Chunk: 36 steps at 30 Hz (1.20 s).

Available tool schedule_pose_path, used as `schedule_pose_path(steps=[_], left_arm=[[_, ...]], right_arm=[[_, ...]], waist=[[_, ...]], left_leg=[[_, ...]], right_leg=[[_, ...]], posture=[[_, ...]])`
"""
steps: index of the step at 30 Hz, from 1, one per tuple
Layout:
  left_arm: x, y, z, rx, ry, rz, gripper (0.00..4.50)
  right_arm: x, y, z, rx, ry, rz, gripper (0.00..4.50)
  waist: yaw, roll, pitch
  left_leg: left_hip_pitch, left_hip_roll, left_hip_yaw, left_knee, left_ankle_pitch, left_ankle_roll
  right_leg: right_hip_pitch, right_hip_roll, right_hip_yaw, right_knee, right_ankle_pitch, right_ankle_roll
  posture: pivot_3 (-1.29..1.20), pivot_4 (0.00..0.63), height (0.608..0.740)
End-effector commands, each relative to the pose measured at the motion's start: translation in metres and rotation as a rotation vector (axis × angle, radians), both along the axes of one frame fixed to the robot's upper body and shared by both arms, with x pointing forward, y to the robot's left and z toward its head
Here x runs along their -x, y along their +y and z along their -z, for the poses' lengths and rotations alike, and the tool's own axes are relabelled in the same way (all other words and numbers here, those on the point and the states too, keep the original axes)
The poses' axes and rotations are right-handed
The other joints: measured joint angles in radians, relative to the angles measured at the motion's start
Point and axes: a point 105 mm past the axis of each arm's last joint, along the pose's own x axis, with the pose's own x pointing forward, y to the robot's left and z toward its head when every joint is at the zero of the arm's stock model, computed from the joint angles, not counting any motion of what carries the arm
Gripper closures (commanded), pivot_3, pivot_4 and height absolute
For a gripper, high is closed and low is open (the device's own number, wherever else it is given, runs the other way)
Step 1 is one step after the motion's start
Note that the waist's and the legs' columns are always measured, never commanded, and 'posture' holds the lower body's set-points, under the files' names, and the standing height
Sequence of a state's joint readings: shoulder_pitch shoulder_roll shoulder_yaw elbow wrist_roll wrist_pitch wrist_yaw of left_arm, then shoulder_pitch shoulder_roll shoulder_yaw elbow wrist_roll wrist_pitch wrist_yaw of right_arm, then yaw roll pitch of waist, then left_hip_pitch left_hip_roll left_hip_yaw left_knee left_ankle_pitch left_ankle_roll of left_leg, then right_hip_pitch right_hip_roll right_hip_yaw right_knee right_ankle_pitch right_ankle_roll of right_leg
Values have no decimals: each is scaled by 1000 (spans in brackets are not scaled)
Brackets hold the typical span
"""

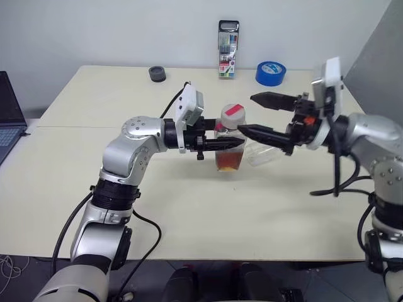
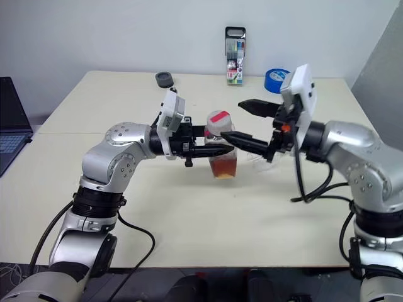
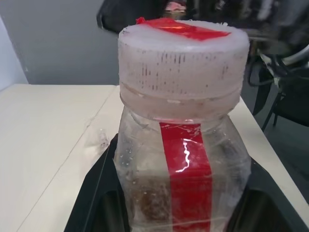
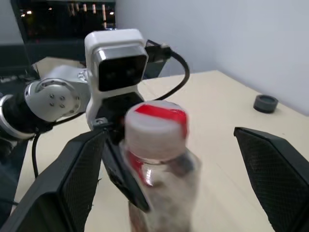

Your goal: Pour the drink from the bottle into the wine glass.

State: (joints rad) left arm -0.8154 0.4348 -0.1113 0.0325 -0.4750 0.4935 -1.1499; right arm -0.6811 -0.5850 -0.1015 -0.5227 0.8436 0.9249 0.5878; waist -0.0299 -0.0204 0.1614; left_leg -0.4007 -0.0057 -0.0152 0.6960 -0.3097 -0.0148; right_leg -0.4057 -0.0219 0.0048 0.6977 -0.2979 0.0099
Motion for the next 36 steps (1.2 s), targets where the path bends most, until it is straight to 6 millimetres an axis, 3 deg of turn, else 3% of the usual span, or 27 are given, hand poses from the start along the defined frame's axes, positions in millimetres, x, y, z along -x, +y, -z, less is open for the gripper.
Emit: schedule_pose_path(steps=[1, 8, 11, 15, 18, 25, 28, 35, 36], left_arm=[[6, -2, -15, 36, -66, 19, 2681], [5, -6, -16, 32, -68, 36, 2681], [5, -6, -16, 28, -68, 39, 2681], [5, -6, -16, 24, -67, 39, 2681], [5, -4, -16, 21, -67, 30, 2681], [6, -1, -15, 19, -61, 22, 2681], [10, -1, -12, 15, -48, 35, 2681], [14, -5, -11, 6, -38, 67, 2681], [13, -5, -11, 6, -40, 65, 2681]], right_arm=[[7, 5, -12, -54, -61, 86, 17], [4, 11, -12, -75, -64, 135, 17], [3, 11, -6, -41, -60, 129, 603], [3, 13, -2, -12, -64, 114, 1967], [2, 13, -3, -20, -66, 110, 2650], [1, 12, -9, -28, -64, 68, 2647], [0, 14, -9, -7, -37, -62, 2647], [-29, 8, 7, 189, -46, -245, 2647], [-30, 6, 7, 192, -49, -249, 2297]], waist=[[0, 0, 0], [1, 0, 0], [0, 0, 0], [0, 0, 0], [0, 0, 0], [0, 0, 0], [0, 0, 0], [-1, 0, 0], [0, 0, 0]], left_leg=[[0, 0, 0, 0, 0, 0], [0, 0, 0, 0, 2, -3], [0, 0, 0, 0, 1, -2], [0, 0, 0, 0, 0, 0], [0, 0, 0, 0, 0, 0], [0, 0, 0, 0, 0, 0], [0, 0, 0, 0, 0, 0], [1, 0, 0, -1, 0, 1], [1, 0, 0, -1, 0, 1]], right_leg=[[0, 0, 0, 0, 0, 0], [0, 0, 0, -1, 0, 0], [0, 0, 0, -1, 0, 0], [0, 0, 0, -1, 0, 0], [0, 0, 0, -1, 0, 0], [0, 0, 0, -1, 0, 0], [0, 0, 0, -1, 0, 0], [0, 1, 0, -1, 0, 0], [0, 1, 0, -1, 0, 0]], posture=[[0, 150, 740], [0, 150, 740], [0, 150, 740], [0, 150, 740], [0, 150, 740], [0, 150, 740], [0, 150, 740], [0, 150, 740], [0, 150, 740]])
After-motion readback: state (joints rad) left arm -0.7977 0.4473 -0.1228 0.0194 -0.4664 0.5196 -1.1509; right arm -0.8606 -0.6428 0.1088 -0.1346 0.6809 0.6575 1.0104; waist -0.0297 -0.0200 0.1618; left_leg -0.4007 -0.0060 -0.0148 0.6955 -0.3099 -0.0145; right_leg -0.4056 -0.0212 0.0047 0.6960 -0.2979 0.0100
